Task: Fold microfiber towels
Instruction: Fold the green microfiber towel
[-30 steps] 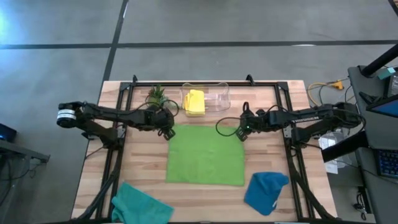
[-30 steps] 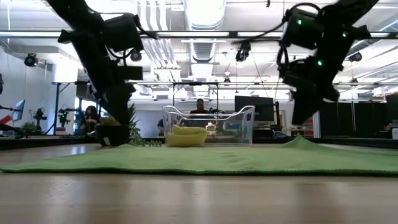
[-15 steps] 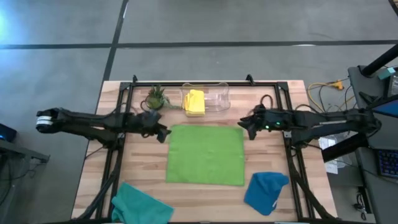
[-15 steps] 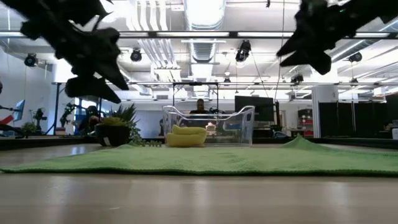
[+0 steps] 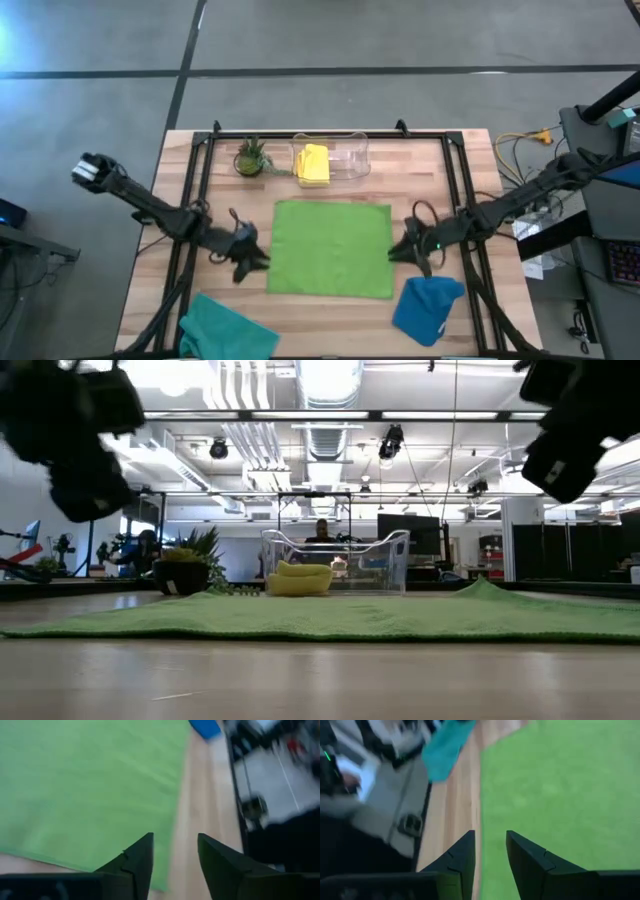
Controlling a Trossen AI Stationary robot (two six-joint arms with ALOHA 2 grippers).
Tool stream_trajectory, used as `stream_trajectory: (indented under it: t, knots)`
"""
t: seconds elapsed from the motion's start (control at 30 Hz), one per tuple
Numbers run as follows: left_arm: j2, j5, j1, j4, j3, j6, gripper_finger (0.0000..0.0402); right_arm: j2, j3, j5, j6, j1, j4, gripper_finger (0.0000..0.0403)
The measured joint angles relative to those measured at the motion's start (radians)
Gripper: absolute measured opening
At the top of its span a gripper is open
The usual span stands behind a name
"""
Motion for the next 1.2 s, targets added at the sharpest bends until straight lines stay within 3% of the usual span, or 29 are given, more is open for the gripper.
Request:
stream_trajectory:
  t: [0.27, 0.6, 0.87, 1.2]
  knots:
    - [0.222, -0.065, -0.188, -0.102, 0.132, 0.105, 0.0094, 0.285, 0.178, 0.18, -0.059, 0.212, -0.156, 0.0102]
    - [0.471, -0.095, -0.196, -0.176, 0.256, 0.329, 0.0111, 0.579, 0.316, 0.203, -0.068, 0.285, -0.17, 0.0105]
    - [0.534, -0.094, -0.196, -0.156, 0.256, 0.35, 0.0121, 0.656, 0.334, 0.202, -0.057, 0.282, -0.17, 0.0131]
    - [0.588, -0.095, -0.191, -0.082, 0.253, 0.419, 0.0121, 0.672, 0.33, 0.209, -0.03, 0.282, -0.218, 0.0134]
